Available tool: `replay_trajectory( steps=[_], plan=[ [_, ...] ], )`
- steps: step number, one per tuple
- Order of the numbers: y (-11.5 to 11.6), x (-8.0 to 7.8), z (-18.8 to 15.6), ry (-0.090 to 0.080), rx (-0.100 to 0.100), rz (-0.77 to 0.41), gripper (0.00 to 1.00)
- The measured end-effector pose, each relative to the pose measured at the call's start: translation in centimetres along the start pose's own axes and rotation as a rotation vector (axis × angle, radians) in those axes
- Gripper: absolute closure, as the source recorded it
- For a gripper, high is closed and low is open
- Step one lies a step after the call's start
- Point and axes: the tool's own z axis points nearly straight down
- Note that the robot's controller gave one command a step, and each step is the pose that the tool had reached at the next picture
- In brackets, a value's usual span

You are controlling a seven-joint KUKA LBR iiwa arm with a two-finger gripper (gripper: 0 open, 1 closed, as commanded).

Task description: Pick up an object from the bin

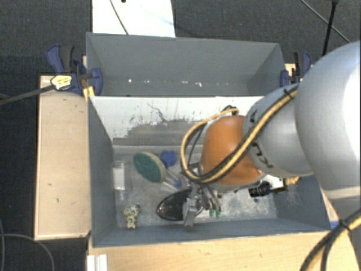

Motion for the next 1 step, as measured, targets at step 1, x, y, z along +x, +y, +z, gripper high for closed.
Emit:
replay_trajectory(
  steps=[1],
  plan=[
    [0.08, -0.22, -8.42, -0.002, 0.003, -0.003, 1.0]
  ],
)
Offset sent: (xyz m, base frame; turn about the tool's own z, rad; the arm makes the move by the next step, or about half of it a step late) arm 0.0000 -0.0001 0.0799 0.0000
